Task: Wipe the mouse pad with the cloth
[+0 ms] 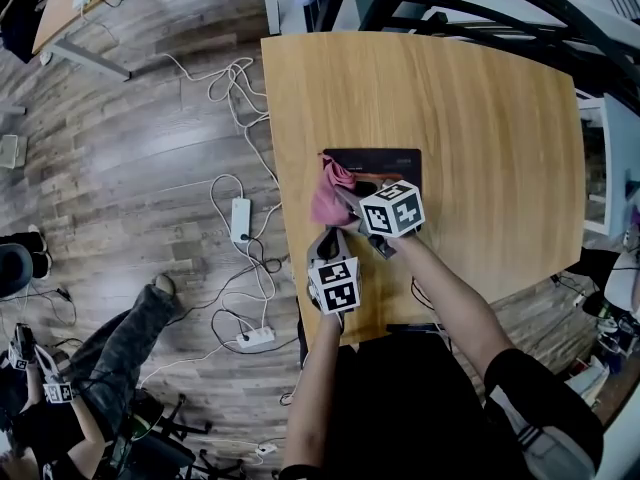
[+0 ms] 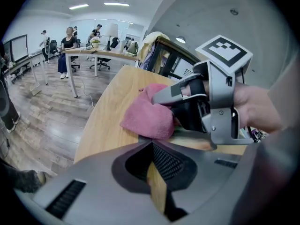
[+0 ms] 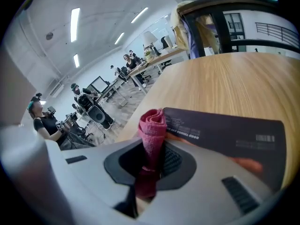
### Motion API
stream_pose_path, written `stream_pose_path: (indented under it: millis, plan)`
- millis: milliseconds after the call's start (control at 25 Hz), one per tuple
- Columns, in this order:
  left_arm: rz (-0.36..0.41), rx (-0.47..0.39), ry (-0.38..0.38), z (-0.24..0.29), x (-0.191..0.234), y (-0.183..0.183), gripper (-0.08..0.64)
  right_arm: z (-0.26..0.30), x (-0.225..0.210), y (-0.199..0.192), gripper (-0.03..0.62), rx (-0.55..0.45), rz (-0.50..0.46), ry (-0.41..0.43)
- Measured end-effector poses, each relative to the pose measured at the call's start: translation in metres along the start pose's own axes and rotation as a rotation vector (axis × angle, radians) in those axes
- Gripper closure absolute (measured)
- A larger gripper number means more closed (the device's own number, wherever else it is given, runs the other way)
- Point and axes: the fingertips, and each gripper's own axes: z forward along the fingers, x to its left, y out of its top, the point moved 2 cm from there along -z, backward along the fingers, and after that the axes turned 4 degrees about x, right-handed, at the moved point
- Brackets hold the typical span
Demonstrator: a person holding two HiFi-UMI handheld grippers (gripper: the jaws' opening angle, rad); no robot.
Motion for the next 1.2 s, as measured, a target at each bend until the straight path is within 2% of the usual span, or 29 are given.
stream_pose_path:
  millis: [360, 760, 1200]
  plan:
    - [0.005, -0.005, 0.011, 0.001, 0.001, -0.001, 0.537, -0.018, -0.022, -0.006, 0.529, 0.015, -0.022, -0.06]
    - [-0.026, 0.013, 0.023, 0.001, 0.003, -0.004, 0.537, -0.044, -0.058, -0.02, 0.529, -0.006, 0.031, -0.12]
    - [-0.022, 0.013, 0.039, 0.002, 0.0, -0.004, 0.537, -0.08, -0.099, -0.039, 0.529, -0.04, 0.081, -0.177]
